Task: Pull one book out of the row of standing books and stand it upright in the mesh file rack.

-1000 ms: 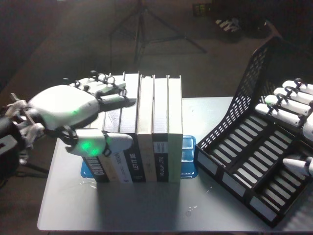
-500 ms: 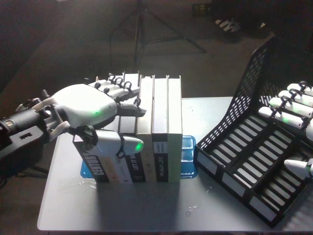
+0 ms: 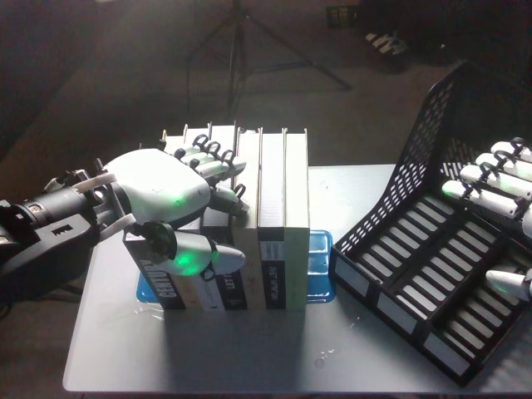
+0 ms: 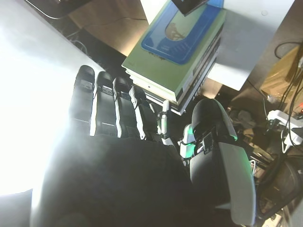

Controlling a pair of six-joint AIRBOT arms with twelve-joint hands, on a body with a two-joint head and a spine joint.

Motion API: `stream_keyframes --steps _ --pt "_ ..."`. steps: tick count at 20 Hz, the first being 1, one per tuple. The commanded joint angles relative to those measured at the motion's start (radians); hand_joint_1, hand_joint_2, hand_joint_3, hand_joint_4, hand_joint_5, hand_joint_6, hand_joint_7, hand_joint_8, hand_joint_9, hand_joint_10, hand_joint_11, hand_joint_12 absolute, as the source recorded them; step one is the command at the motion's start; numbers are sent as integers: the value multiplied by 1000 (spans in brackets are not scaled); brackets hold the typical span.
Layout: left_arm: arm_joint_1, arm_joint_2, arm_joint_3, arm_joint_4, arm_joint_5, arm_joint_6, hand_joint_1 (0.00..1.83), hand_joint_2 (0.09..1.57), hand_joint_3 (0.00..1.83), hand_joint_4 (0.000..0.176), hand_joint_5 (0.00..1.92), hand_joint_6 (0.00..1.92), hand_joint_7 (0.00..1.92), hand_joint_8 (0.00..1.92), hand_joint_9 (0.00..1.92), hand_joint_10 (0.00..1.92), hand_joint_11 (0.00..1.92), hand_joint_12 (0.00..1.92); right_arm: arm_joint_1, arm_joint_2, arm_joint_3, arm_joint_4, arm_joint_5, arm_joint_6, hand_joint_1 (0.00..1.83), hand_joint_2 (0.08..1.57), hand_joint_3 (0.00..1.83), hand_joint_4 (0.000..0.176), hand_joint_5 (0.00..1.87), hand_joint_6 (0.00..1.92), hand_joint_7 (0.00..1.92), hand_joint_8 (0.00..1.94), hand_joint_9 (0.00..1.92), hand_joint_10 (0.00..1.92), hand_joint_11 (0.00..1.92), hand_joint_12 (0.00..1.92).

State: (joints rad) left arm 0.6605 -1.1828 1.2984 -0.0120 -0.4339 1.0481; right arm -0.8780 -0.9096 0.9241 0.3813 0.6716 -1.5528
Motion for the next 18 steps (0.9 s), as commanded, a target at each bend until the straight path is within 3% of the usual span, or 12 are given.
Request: stream_keyframes --steps 1,3,4,7,9,10,11,13,14,16,17,18 --pt "-2 -1 1 -2 -62 11 156 1208 2 90 573 17 0 0 0 0 0 0 2 7 0 -8 109 -5 168 1321 0 32 0 0 0 0 0 0 0 0" --pt "2 -6 1 9 -47 13 102 1227 9 127 551 5 0 0 0 0 0 0 0 7 0 -5 110 -5 166 1323 0 21 0 0 0 0 0 0 0 0" --pt "7 -8 0 16 -39 13 87 1221 5 132 534 0 0 0 0 0 0 0 -2 7 0 -4 112 -5 185 1330 2 16 0 0 0 0 0 0 0 0" --pt "19 -8 -9 26 -34 13 88 1217 2 118 523 0 0 0 0 0 0 0 -4 7 -2 -1 114 -5 175 1319 0 21 0 0 0 0 0 0 0 0" --pt "30 -4 -20 37 -32 13 175 1204 0 94 584 20 0 0 0 0 0 0 -4 7 -3 0 116 -5 171 1317 0 19 0 0 0 0 0 0 0 0" --pt "39 1 -30 47 -31 13 129 1210 0 97 582 16 0 0 0 0 0 0 -5 7 -3 2 117 -5 181 1317 0 20 0 0 0 0 0 0 0 0" --pt "49 4 -38 50 -33 13 86 1220 4 92 560 5 0 0 0 0 0 0 -5 7 -4 3 118 -5 179 1313 0 36 0 0 0 0 0 0 0 0" --pt "68 12 -56 59 -37 13 45 1215 2 126 515 0 0 0 0 0 0 0 -5 7 -5 5 119 -5 193 1316 0 43 0 0 0 0 0 0 0 0" --pt "82 17 -69 63 -43 13 51 1214 0 123 531 9 0 0 0 0 0 0 -5 7 -5 5 120 -5 194 1315 0 50 0 0 0 0 0 0 0 0" --pt "101 27 -86 64 -54 13 17 1224 5 119 545 13 0 0 0 0 0 0 -5 7 -7 5 121 -5 186 1314 0 39 0 0 0 0 0 0 0 0" --pt "110 32 -94 63 -61 13 32 1218 1 116 557 16 0 0 0 0 0 0 -5 7 -7 6 121 -5 179 1317 0 47 0 0 0 0 0 0 0 0" --pt "123 39 -105 63 -72 13 25 1219 2 111 574 20 0 0 0 0 0 0 -6 7 -7 7 122 -5 198 1322 0 40 0 0 0 0 0 0 0 0"
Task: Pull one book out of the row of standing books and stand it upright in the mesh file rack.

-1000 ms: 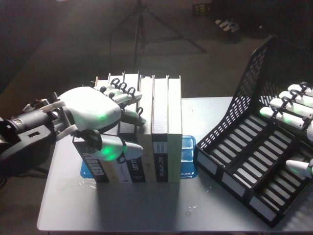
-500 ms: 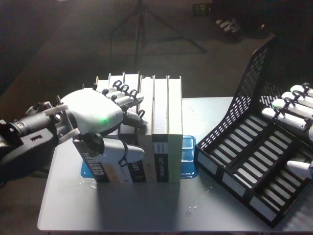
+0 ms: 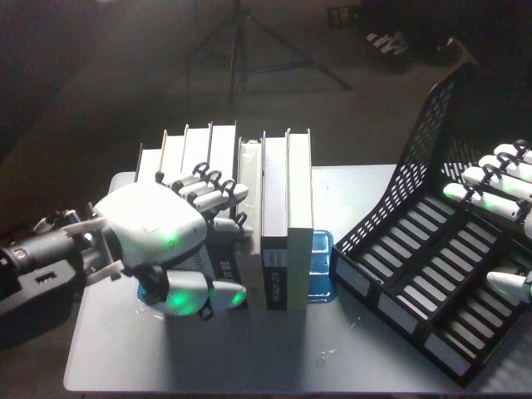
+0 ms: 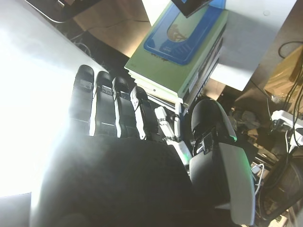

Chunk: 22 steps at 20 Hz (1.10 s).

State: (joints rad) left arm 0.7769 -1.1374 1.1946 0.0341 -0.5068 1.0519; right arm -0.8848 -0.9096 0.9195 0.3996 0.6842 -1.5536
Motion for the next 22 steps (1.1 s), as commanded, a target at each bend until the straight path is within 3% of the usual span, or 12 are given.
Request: stream_keyframes --steps 1,4,6,9,10,12,13,14,16,17,19,22 --pt "16 -1 -11 17 -8 8 8 1222 3 112 570 15 0 0 0 0 0 0 1 7 -3 -11 110 -4 206 1326 2 28 0 0 0 0 0 0 0 0" --pt "49 19 -38 16 -46 -5 0 1216 0 105 542 2 0 0 0 0 0 0 1 7 -4 -10 110 -4 180 1319 0 41 0 0 0 0 0 0 0 0" --pt "75 34 -61 16 -80 -21 0 1223 3 82 533 0 0 0 0 0 0 0 1 7 -4 -8 110 -4 192 1307 0 73 0 0 0 0 0 0 0 0" --pt "111 42 -93 18 -105 -23 0 1230 5 66 539 8 0 0 0 0 0 0 0 7 -5 -5 111 -4 169 1308 0 59 0 0 0 0 0 0 0 0" --pt "121 43 -99 18 -112 -23 0 1228 4 67 539 7 0 0 0 0 0 0 -1 7 -5 -4 111 -4 166 1305 0 63 0 0 0 0 0 0 0 0" --pt "150 46 -121 18 -141 -24 0 1224 2 69 549 11 0 0 0 0 0 0 -2 8 -6 0 112 -4 152 1301 0 49 0 0 0 0 0 0 0 0" --pt "162 47 -129 18 -153 -24 0 1231 5 58 524 1 0 0 0 0 0 0 -3 8 -6 2 113 -4 145 1291 0 62 0 0 0 0 0 0 15 7" --pt "173 48 -137 18 -159 -24 0 1244 10 42 511 0 0 0 0 0 0 0 -5 8 -6 3 113 -4 164 1296 0 52 0 0 0 0 0 0 12 7" --pt "186 48 -147 21 -168 -29 0 1241 7 55 498 2 0 0 0 0 0 0 -7 8 -6 6 113 -4 161 1295 0 44 0 0 0 0 0 0 0 0" --pt "194 48 -149 29 -179 -49 0 1242 7 52 513 8 0 0 0 0 0 0 -8 8 -6 9 113 -4 170 1296 0 32 0 0 0 0 0 0 0 0" --pt "200 55 -153 46 -207 -83 0 1273 18 56 388 0 0 0 0 0 0 0 -9 8 -6 10 113 -4 196 1289 0 61 0 0 0 0 0 0 0 0" --pt "206 97 -174 39 -325 -111 0 1302 26 45 273 0 0 0 0 0 0 0 -9 8 -12 0 117 -4 217 1306 3 47 0 0 0 0 0 0 0 0"
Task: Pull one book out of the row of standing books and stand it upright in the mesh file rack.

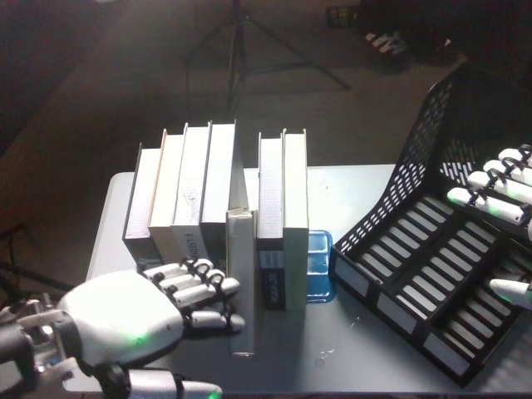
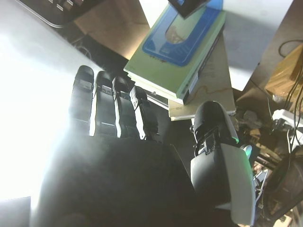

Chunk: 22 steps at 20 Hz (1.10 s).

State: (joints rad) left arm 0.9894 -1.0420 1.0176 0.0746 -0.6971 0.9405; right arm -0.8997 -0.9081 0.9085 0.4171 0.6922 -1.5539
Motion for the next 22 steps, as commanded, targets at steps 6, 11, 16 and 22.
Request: stream_keyframes --steps 6,11,16,22 --pt "61 100 -30 -155 -448 -11 33 1349 22 45 13 0 0 0 0 0 0 0 22 55 -56 -154 125 10 358 1269 0 0 0 0 0 0 0 0 29 23" --pt "138 126 -3 -382 -584 -17 239 1411 8 36 0 0 0 0 0 0 0 0 140 47 -52 -375 5 99 569 1209 0 0 0 0 0 0 0 0 0 0" --pt "195 130 26 -522 -619 -43 341 1371 16 27 43 0 0 0 0 0 6 213 297 -45 -8 -635 -180 197 634 1113 0 0 0 0 0 0 0 0 0 0" --pt "239 138 36 -612 -629 -52 294 1372 0 34 55 5 0 0 0 0 0 102 408 -170 42 -946 -299 355 691 1072 0 0 0 0 0 0 0 0 0 0"
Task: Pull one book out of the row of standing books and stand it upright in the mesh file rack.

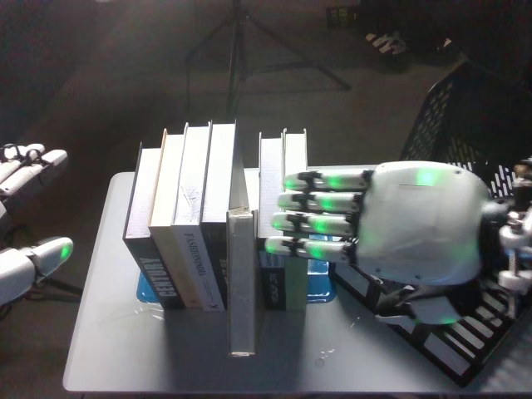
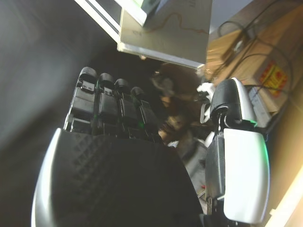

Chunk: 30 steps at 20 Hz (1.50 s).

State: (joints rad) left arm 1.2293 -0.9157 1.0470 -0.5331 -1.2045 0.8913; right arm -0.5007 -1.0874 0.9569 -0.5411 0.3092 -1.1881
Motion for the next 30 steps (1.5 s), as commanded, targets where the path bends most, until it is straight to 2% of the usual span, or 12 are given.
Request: stream_keyframes --steps 1,8,9,12,14,15,17,24,25,26,28,30 --pt "10 11 7 -18 -126 -5 274 1371 0 43 56 4 0 0 0 0 0 108 14 -12 8 -35 74 33 735 1053 0 0 0 0 0 0 0 0 0 0" --pt "53 10 10 -83 -145 -21 284 1362 0 47 73 3 0 0 0 0 0 149 31 -136 55 -184 26 65 750 1057 0 0 0 0 0 0 0 0 0 0" --pt "58 8 10 -92 -146 -22 296 1362 0 35 80 5 0 0 0 0 0 139 32 -154 63 -199 20 65 728 1074 1 0 0 0 0 0 0 0 0 0" --pt "69 2 14 -109 -149 -33 221 1372 2 65 46 1 0 0 0 0 0 9 32 -208 92 -231 -2 65 726 1095 8 0 0 0 0 0 0 0 0 0" --pt "77 -4 14 -121 -156 -37 210 1370 1 66 45 1 0 0 0 0 0 0 32 -246 118 -236 -11 62 721 1083 2 0 0 0 0 0 0 0 0 0" --pt "80 -9 14 -126 -159 -41 270 1363 0 53 71 9 0 0 0 0 21 12 32 -265 131 -236 -22 49 722 1097 7 0 0 0 0 0 0 0 0 0" --pt "89 -21 17 -137 -170 -55 255 1359 0 78 51 1 0 0 0 0 6 10 32 -301 158 -236 -49 8 835 1085 0 0 0 0 0 0 0 0 0 0" --pt "104 -47 23 -161 -191 -75 191 1361 0 44 67 5 0 0 0 0 0 0 32 -404 244 -236 -137 -78 786 1014 0 0 0 0 0 0 0 0 30 18" --pt "105 -50 25 -162 -191 -78 198 1362 0 39 71 6 0 0 0 0 0 0 32 -413 254 -236 -141 -80 800 1016 8 0 0 0 0 0 0 0 5 225" --pt "105 -55 28 -162 -191 -83 183 1366 2 44 62 2 0 0 0 0 0 0 32 -424 266 -236 -145 -82 824 971 0 0 17 4 25 2 75 29 0 732" --pt "105 -63 34 -160 -190 -89 236 1362 0 74 53 0 0 0 0 0 0 0 32 -444 288 -236 -157 -94 811 1042 21 0 0 0 0 0 2 0 0 58" --pt "105 -67 36 -160 -190 -92 283 1364 0 71 55 1 0 0 0 0 0 0 32 -465 312 -236 -171 -101 865 1063 25 0 0 0 0 0 33 13 64 33"
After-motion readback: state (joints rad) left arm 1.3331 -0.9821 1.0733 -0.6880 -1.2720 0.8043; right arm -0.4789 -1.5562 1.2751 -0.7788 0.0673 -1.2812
